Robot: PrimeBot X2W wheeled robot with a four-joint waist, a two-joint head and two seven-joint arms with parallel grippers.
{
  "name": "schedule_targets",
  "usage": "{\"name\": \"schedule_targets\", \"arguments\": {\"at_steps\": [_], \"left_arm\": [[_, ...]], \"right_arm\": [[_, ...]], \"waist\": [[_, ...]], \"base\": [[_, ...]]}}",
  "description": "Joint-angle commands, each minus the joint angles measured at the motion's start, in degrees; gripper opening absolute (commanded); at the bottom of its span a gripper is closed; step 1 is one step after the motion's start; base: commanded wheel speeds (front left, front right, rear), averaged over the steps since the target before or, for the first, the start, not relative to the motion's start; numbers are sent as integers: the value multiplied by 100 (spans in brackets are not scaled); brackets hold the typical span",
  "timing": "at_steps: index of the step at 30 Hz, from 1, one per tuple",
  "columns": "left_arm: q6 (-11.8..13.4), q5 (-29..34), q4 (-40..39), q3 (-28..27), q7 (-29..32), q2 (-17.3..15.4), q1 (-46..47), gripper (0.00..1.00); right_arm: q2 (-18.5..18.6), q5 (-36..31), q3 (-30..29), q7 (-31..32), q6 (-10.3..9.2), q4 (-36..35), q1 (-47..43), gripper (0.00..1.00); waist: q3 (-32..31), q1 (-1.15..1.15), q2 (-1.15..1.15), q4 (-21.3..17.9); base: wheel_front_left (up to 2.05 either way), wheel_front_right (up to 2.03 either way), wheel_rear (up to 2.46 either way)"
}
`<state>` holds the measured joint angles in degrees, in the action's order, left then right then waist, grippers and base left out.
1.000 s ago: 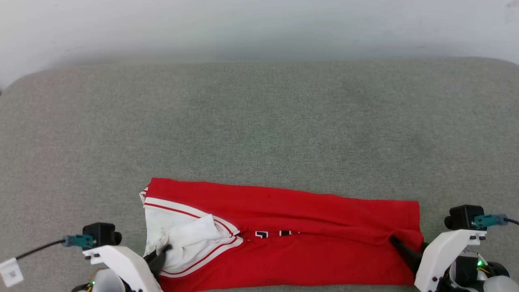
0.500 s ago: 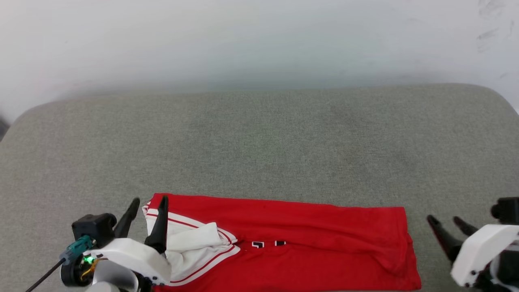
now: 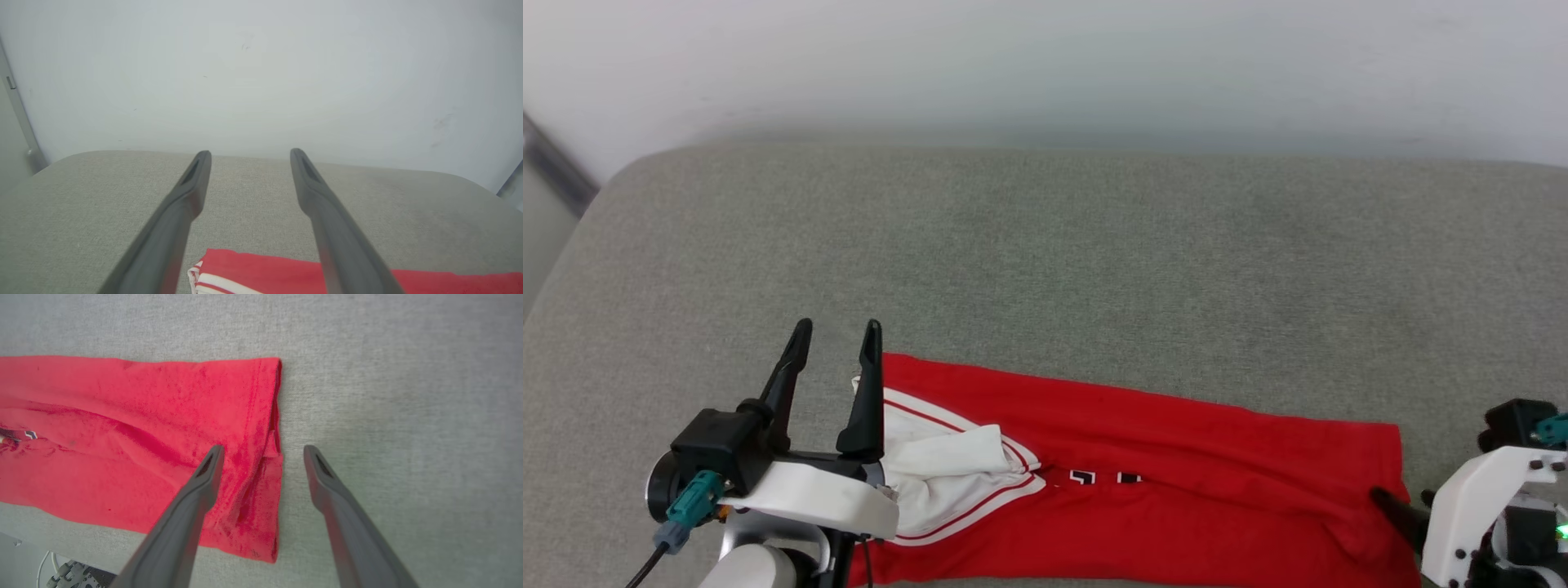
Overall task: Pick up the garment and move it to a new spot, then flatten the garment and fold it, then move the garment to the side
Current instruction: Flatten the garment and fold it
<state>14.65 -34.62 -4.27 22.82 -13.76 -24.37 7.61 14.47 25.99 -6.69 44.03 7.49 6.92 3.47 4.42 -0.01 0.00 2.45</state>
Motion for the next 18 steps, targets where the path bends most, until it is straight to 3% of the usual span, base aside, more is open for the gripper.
{"name": "schedule_targets", "arguments": {"at_steps": [1, 11, 12, 13, 18], "left_arm": [[21, 80, -97, 64, 23, 9, 85, 100], [28, 200, -364, 272, 158, -67, 7, 100], [49, 218, -347, 273, 176, -87, -9, 100], [56, 228, -335, 278, 176, -95, -22, 100], [159, 269, -278, 290, 191, -151, -174, 100]], "right_arm": [[-106, -12, 58, 18, 0, 138, 86, 100], [-325, 212, 475, -104, 0, 1325, 266, 100], [-320, 232, 518, -126, 0, 1393, 287, 23], [-326, 292, 556, -106, 0, 1460, 298, 0], [-64, 333, 752, -362, 6, 1345, 513, 0]], "waist": [[191, 1, 0, 170], [405, 1, 0, 325], [397, 1, 0, 315], [378, 1, 0, 302], [169, 1, 0, 190]], "base": [[0, 0, 0], [0, 0, 0], [0, 0, 0], [0, 0, 0], [0, 0, 0]]}}
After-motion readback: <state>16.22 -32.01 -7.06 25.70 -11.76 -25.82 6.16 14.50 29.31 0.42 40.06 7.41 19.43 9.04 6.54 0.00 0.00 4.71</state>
